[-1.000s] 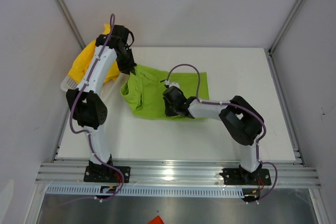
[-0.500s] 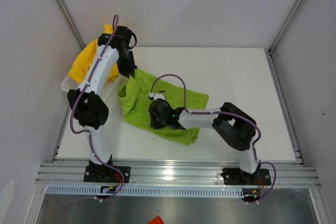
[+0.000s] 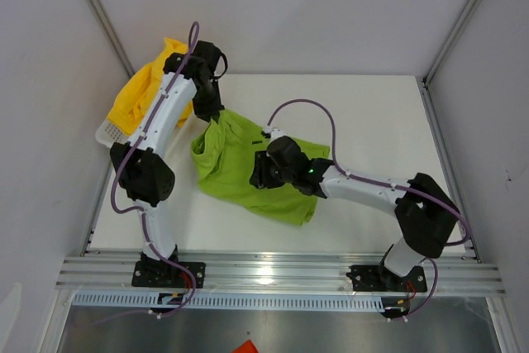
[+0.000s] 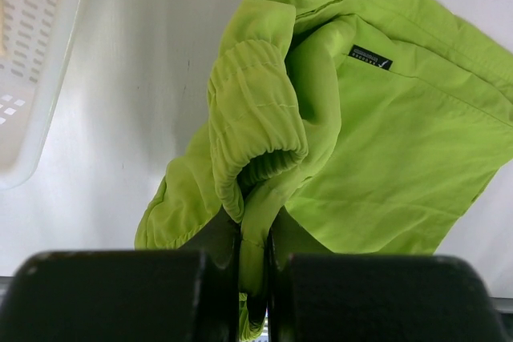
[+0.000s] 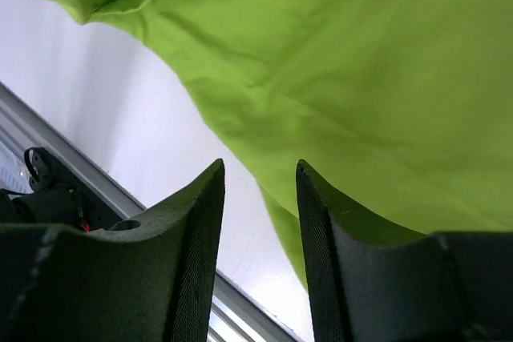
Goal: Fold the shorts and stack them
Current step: Fold the shorts
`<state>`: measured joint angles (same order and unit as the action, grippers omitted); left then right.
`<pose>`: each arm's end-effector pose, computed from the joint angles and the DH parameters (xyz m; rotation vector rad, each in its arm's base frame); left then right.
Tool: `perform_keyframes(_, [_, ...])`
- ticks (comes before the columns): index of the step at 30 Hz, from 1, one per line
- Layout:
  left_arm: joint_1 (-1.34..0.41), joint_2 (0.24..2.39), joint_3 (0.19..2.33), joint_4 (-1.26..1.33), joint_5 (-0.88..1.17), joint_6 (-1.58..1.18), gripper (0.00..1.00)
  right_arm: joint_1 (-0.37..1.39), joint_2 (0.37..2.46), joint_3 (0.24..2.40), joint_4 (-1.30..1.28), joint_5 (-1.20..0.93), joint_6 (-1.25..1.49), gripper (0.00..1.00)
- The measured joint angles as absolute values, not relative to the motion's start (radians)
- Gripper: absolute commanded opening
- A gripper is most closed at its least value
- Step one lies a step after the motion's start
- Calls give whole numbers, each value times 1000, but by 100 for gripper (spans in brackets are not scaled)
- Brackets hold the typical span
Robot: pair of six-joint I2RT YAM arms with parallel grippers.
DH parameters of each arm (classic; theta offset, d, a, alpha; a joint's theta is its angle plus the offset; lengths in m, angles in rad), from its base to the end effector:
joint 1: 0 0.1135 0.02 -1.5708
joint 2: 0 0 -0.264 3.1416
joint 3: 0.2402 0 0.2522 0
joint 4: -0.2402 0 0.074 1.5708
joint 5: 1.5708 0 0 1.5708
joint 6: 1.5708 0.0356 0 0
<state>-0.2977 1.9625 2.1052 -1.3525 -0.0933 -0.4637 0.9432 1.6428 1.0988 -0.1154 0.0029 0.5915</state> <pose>0.3770 -0.1122 0.3493 -0.2533 2.7600 -0.0678 0.2152 0.2964 0.2342 -0.4117 2.3267 0.8015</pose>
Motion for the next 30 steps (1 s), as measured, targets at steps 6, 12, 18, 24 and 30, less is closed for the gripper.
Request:
perform_keyframes(6, [-309, 1963, 2123, -1356, -111, -471, 0, 818, 1491, 975, -168, -15, 593, 44])
perform_keyframes(12, [-326, 1963, 2138, -1356, -129, -472, 0, 615, 1383, 808, -175, -90, 595, 43])
perform_keyframes(18, [-358, 1963, 2157, -1359, -140, -476, 0, 556, 1382, 701, -163, -132, 597, 40])
perform_keyframes(24, [-382, 1963, 2215, -1361, -150, -489, 0, 535, 1414, 656, -134, -140, 604, 23])
perform_keyframes(30, [-416, 1964, 2222, -1360, -165, -505, 0, 537, 1468, 616, -52, -142, 638, 4])
